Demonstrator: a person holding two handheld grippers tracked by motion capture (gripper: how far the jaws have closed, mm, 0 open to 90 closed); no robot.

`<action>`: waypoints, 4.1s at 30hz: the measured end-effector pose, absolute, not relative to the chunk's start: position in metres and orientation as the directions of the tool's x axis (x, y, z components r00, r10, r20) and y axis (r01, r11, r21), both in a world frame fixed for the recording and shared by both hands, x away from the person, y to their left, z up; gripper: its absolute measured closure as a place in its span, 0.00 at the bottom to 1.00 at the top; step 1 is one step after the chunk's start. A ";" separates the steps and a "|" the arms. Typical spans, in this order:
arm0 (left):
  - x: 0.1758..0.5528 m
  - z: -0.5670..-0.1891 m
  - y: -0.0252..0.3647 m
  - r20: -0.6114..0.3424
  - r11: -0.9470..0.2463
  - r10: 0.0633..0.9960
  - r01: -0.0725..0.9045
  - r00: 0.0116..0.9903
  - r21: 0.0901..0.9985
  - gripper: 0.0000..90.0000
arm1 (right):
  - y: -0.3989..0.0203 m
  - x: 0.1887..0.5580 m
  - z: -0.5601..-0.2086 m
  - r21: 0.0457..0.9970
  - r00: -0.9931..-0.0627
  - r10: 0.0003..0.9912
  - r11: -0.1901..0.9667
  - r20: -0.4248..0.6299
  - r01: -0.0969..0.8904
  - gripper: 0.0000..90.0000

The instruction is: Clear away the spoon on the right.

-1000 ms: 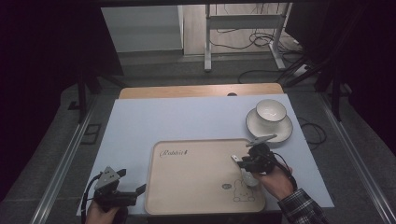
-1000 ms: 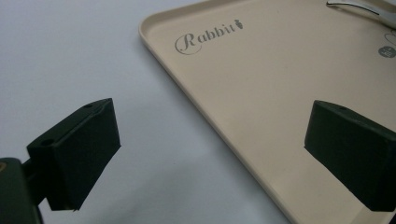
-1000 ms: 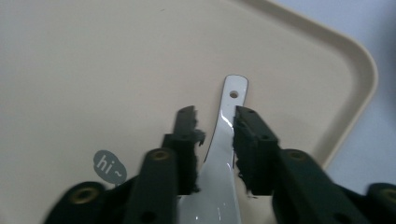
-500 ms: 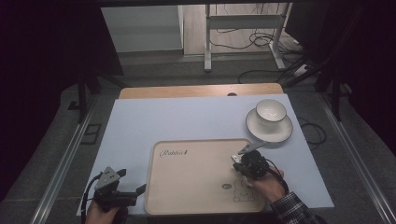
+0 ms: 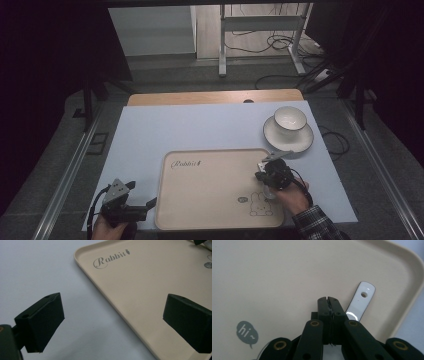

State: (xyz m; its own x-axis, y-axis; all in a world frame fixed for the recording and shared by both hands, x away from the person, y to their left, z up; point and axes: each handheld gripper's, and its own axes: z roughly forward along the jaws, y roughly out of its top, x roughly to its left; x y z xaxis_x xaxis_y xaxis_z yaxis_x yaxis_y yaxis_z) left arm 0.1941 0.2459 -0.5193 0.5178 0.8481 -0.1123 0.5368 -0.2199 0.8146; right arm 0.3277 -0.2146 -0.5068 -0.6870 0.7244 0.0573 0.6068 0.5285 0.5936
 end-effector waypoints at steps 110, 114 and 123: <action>0.195 -0.520 0.245 -0.111 -0.224 0.847 0.539 0.520 0.812 0.04 | -0.271 0.274 -0.465 0.755 -0.638 0.769 0.405 0.024 0.516 0.14; 0.195 -0.520 0.245 -0.113 -0.222 0.847 0.540 0.519 0.812 0.04 | -0.276 0.270 -0.465 0.760 -0.630 0.776 0.392 0.030 0.519 0.12; 0.195 -0.520 0.245 -0.115 -0.221 0.847 0.542 0.518 0.811 0.04 | -0.286 0.262 -0.464 0.770 -0.615 0.788 0.373 0.032 0.518 0.07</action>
